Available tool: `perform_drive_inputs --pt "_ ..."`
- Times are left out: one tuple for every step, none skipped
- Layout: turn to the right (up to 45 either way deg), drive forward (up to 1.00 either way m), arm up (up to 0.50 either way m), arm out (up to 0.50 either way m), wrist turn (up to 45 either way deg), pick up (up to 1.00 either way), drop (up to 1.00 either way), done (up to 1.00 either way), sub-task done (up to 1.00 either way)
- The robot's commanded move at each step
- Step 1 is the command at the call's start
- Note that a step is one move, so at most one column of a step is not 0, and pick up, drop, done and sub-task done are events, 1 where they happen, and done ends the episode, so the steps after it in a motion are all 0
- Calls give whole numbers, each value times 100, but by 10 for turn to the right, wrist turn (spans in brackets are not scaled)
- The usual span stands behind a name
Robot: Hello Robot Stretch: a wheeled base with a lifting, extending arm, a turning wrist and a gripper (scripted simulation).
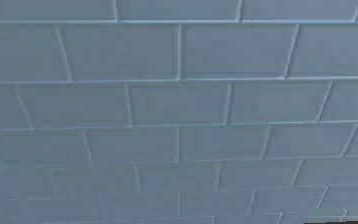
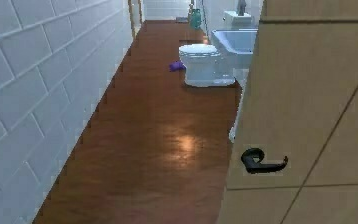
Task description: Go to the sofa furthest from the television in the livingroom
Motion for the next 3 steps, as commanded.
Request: perform_drive_inputs --pt "390 0 0 0 0 0 0 0 0" --pt "0 30 0 0 0 0 0 0 0" --pt "450 0 0 0 0 0 0 0 0"
